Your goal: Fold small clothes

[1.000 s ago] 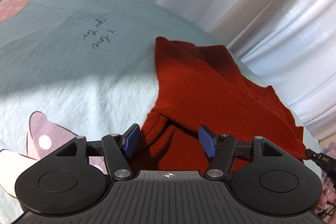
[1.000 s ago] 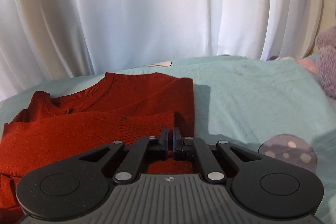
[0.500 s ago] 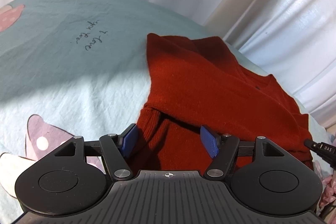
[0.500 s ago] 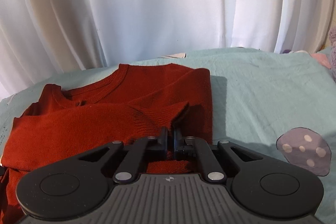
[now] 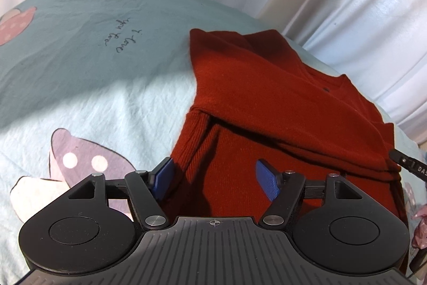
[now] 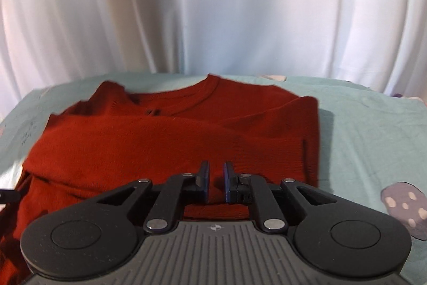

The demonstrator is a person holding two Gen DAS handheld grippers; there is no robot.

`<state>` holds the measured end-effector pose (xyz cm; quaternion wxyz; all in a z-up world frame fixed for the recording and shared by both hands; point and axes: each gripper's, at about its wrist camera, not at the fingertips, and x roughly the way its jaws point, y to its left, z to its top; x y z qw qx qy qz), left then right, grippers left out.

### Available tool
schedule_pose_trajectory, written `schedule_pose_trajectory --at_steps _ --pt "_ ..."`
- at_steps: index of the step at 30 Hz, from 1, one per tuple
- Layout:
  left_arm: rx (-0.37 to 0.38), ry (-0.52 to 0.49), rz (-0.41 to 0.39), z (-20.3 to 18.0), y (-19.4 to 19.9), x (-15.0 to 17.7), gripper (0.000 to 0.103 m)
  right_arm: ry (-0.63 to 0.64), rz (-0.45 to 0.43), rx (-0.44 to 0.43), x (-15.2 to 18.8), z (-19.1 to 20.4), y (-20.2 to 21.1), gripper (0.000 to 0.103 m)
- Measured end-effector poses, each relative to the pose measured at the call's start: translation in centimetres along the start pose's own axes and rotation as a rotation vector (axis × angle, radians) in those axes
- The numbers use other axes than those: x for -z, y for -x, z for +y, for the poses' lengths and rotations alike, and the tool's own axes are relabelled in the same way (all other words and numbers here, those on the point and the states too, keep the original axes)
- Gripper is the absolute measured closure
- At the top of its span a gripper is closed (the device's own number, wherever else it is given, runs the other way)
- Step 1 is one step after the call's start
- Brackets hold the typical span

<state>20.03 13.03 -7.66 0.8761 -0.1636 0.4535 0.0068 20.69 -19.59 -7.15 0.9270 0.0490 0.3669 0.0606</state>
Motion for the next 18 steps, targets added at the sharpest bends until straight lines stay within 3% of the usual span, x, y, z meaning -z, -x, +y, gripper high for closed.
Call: schedule_pose_trajectory --at_steps 1,8,12,18 --pt "-0.005 -0.007 0.005 -0.2 0.0 0.2 0.029 0.011 0.049 0.008 0.4 0.4 -1.1 0.093" --pt "-0.045 -0.059 0.025 -1.0 0.4 1.2 0.028 0.115 0.059 0.073 1.1 1.1 -0.2 0.093" --pt "-0.049 -0.058 0.037 -1.2 0.8 1.8 0.028 0.078 0.079 0.056 1.4 0.7 0.8 0.093" --pt "-0.085 -0.117 0.045 -2.1 1.1 2.7 0.027 0.141 0.139 0.062 3.2 0.9 1.6 0.093"
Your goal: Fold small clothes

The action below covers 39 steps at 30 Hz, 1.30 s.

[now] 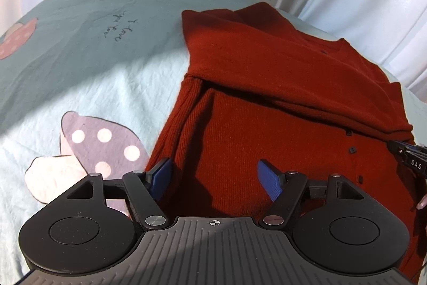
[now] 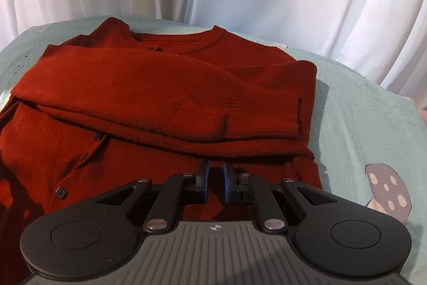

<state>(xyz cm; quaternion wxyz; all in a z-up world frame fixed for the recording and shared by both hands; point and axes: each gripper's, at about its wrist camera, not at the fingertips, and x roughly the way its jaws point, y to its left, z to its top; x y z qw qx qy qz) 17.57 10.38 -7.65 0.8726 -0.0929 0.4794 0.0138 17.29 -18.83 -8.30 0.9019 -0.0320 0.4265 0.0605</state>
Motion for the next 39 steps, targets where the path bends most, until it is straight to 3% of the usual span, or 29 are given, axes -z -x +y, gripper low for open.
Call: schedule_pose_trajectory --at_steps 3,5,7,9,11,15,20,24,27,32,34,36,37,39 --pt "0.000 -0.014 0.008 0.0 0.6 0.7 0.026 -0.049 0.018 -0.130 2.2 -1.4 2.7 0.091" --pt "0.004 -0.012 0.029 0.2 1.2 1.2 0.026 -0.087 0.050 -0.210 4.3 -2.5 4.8 0.084" --pt "0.038 -0.012 0.058 0.6 2.2 2.1 0.026 -0.124 0.080 -0.273 6.7 -3.7 7.3 0.067" --pt "0.100 -0.003 0.106 1.3 3.3 3.2 0.025 -0.159 0.092 -0.311 8.8 -5.0 9.7 0.057" --pt "0.146 0.010 0.143 2.0 4.4 4.5 0.024 -0.182 0.115 -0.310 10.6 -6.1 11.7 0.054" --pt "0.164 0.012 0.161 3.2 6.4 6.7 0.022 -0.173 0.177 -0.200 12.9 -7.1 12.9 0.053" --pt "0.138 0.058 0.208 5.5 7.3 8.6 0.023 -0.261 0.253 -0.215 15.2 -8.7 13.0 0.053" --pt "0.111 0.075 0.252 6.8 7.7 9.3 0.031 -0.266 0.269 -0.247 15.8 -8.5 13.3 0.053" --pt "0.134 0.057 0.247 7.1 8.3 9.4 0.034 -0.296 0.271 -0.259 15.7 -8.9 13.2 0.053" --pt "0.167 0.057 0.302 7.3 7.5 9.2 0.051 -0.315 0.292 -0.257 15.3 -9.0 12.8 0.065" --pt "0.160 0.061 0.331 7.2 7.2 9.1 0.070 -0.321 0.303 -0.249 15.2 -8.9 12.7 0.080" --pt "0.167 0.036 0.338 7.0 7.2 9.1 0.085 -0.317 0.307 -0.229 15.2 -8.7 12.6 0.089" --pt "0.170 0.024 0.341 6.8 7.1 9.1 0.088 -0.321 0.310 -0.227 15.2 -8.7 12.5 0.095" --pt "0.178 0.009 0.339 6.6 7.1 9.1 0.093 -0.329 0.318 -0.231 15.2 -8.7 12.4 0.098"
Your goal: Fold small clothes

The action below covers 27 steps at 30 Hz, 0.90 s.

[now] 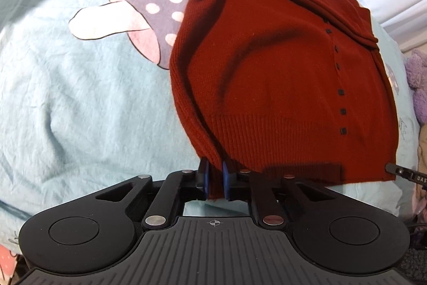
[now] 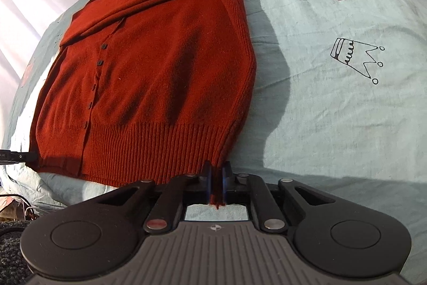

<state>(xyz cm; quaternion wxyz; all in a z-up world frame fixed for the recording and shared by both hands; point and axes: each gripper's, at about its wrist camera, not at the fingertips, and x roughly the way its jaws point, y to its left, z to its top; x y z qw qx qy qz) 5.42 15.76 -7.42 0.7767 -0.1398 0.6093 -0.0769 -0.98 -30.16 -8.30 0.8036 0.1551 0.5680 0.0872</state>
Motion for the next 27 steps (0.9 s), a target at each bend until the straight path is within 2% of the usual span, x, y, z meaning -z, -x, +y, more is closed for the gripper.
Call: schedule_pose_trajectory --at_steps 3,5,9,12,16,18,21,23,24,25,26,27 --pt "0.041 -0.023 -0.032 -0.4 0.5 -0.2 0.095 -0.045 -0.010 -0.076 -0.4 -0.5 0.3 0.098" --pt "0.107 -0.006 -0.077 -0.5 1.4 -0.6 0.095 -0.094 -0.033 -0.139 -1.1 -0.9 0.7 0.098" --pt "0.226 0.043 -0.220 -0.6 3.9 -2.5 0.096 -0.152 -0.141 -0.252 -4.1 -0.9 1.4 0.098" --pt "0.272 0.077 -0.315 -0.9 5.0 -5.0 0.096 -0.135 -0.232 -0.276 -7.6 0.0 1.3 0.098" --pt "0.254 0.102 -0.412 -1.6 4.8 -8.6 0.095 -0.108 -0.308 -0.249 -12.1 1.0 0.2 0.098" --pt "0.229 0.139 -0.443 -1.1 4.0 -10.2 0.095 -0.091 -0.332 -0.189 -13.8 1.5 -0.7 0.098" --pt "0.125 0.170 -0.498 -0.8 2.2 -12.0 0.095 -0.054 -0.381 -0.072 -15.4 1.7 -2.3 0.098" --pt "0.094 0.186 -0.506 -0.3 0.8 -12.7 0.093 -0.029 -0.418 0.005 -15.8 1.5 -2.9 0.094" --pt "0.077 0.181 -0.508 -0.2 0.5 -12.9 0.088 -0.010 -0.427 0.032 -15.8 1.5 -3.1 0.087" --pt "0.043 0.165 -0.520 -0.2 0.2 -12.9 0.078 0.018 -0.431 0.048 -15.7 1.6 -3.2 0.073" --pt "0.012 0.130 -0.533 -0.3 0.2 -12.7 0.073 0.050 -0.436 0.066 -15.6 1.5 -3.3 0.065" --pt "-0.009 0.102 -0.545 -0.4 0.1 -12.7 0.061 0.086 -0.435 0.087 -15.4 1.6 -3.6 0.054"
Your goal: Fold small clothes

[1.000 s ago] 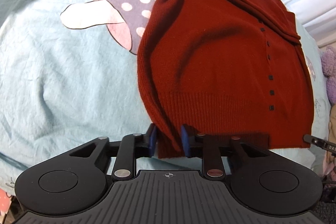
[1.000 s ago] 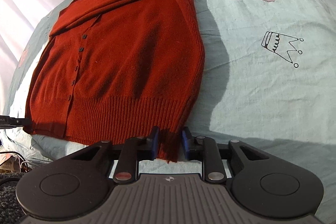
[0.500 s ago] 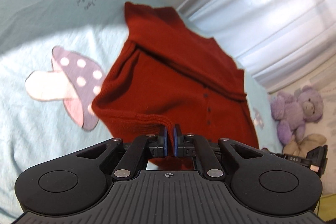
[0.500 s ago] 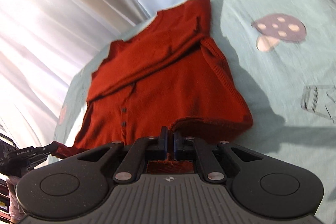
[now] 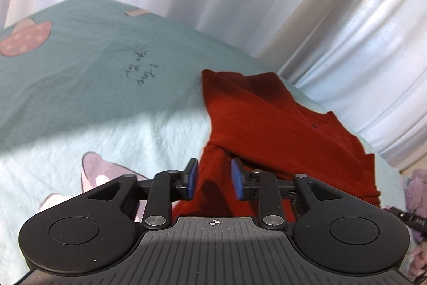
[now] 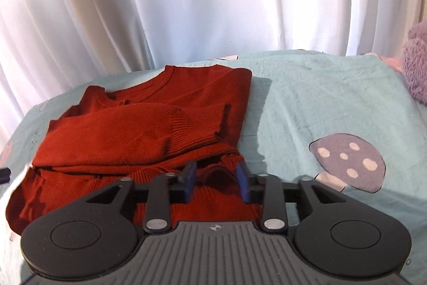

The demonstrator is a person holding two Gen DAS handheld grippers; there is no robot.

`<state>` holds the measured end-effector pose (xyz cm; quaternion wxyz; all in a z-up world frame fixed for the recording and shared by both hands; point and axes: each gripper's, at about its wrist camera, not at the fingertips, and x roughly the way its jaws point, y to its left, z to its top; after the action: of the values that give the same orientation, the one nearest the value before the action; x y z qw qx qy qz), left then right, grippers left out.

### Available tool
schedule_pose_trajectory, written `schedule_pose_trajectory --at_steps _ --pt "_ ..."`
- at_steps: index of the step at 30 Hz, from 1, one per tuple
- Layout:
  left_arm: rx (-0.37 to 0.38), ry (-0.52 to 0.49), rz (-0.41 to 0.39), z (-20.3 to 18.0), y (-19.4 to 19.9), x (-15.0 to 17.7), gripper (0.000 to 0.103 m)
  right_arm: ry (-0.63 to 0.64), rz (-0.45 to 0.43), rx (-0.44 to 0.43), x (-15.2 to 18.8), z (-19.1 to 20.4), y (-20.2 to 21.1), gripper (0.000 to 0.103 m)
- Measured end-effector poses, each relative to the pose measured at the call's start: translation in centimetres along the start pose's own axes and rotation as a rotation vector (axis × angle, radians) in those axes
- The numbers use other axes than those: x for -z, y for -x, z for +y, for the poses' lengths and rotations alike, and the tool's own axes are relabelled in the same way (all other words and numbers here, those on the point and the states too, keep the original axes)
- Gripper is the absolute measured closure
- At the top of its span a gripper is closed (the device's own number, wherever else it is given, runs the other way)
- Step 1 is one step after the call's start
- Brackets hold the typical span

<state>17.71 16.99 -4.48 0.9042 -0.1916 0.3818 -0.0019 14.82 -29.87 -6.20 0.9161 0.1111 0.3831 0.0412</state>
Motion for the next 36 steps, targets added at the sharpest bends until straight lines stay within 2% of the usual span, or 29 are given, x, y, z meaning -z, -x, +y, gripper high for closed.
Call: schedule_pose_trajectory --at_steps 1,2,4,6,8,10,11,13,15,19,21,23,24,26,27,28,30,32,33,36 --pt "0.000 -0.040 -0.009 0.1 -0.1 0.2 0.051 0.040 0.005 0.009 0.2 0.2 -0.3 0.052" --pt "0.005 -0.077 -0.004 0.0 -0.3 0.3 0.048 0.084 0.022 0.021 0.4 0.4 -0.7 0.051" --pt "0.019 -0.164 0.037 -0.6 -1.0 0.6 0.047 0.140 0.059 0.035 0.7 0.7 -1.6 0.050" --pt "-0.005 -0.232 0.074 -1.4 -2.1 0.8 0.043 0.174 0.071 0.042 0.8 0.9 -2.3 0.049" --pt "-0.033 -0.259 0.110 -1.7 -3.2 1.0 0.044 0.185 0.080 0.045 0.6 1.0 -2.9 0.049" --pt "-0.021 -0.246 0.125 -1.8 -3.7 1.0 0.062 0.190 0.081 0.027 0.4 1.2 -3.0 0.049" --pt "-0.008 -0.248 0.120 -2.0 -3.6 1.0 0.066 0.200 0.075 0.023 0.4 1.5 -3.0 0.049" --pt "0.000 -0.287 0.095 -2.6 -3.3 1.2 0.082 0.232 0.063 0.004 0.3 1.9 -2.8 0.049" --pt "-0.003 -0.324 0.094 -3.1 -3.5 1.3 0.093 0.251 0.060 -0.015 0.2 2.2 -2.4 0.049" --pt "0.028 -0.305 0.107 -2.8 -3.5 1.0 0.094 0.278 0.036 -0.066 0.1 2.1 -1.5 0.049" --pt "0.056 -0.304 0.113 -2.7 -3.4 0.9 0.094 0.321 0.044 -0.012 0.3 2.2 -2.2 0.050" --pt "0.064 -0.314 0.124 -2.8 -3.8 1.0 0.094 0.349 0.063 0.022 0.3 2.3 -3.1 0.053" --pt "0.068 -0.316 0.130 -2.8 -4.0 1.1 0.093 0.350 0.070 0.017 0.3 2.2 -3.4 0.059" --pt "0.080 -0.318 0.146 -3.0 -4.4 1.3 0.077 0.369 0.079 0.013 0.5 2.6 -3.9 0.062" --pt "0.084 -0.330 0.149 -3.1 -4.5 1.5 0.069 0.396 0.079 0.023 0.7 2.9 -4.0 0.067" --pt "0.084 -0.347 0.147 -3.4 -4.5 1.7 0.068 0.422 0.074 0.031 0.9 3.2 -4.1 0.074" --pt "0.073 -0.387 0.152 -3.9 -4.7 2.1 0.069 0.469 0.057 0.062 1.3 3.7 -4.0 0.089" --pt "0.049 -0.407 0.159 -4.2 -5.0 2.3 0.078 0.502 0.030 0.090 1.6 4.1 -3.6 0.093" --pt "0.039 -0.406 0.163 -4.2 -5.2 2.3 0.087 0.512 0.016 0.102 1.8 4.3 -3.3 0.096" --pt "0.026 -0.398 0.145 -4.1 -4.8 2.1 0.093 0.556 -0.040 0.145 2.1 4.9 -1.8 0.097"
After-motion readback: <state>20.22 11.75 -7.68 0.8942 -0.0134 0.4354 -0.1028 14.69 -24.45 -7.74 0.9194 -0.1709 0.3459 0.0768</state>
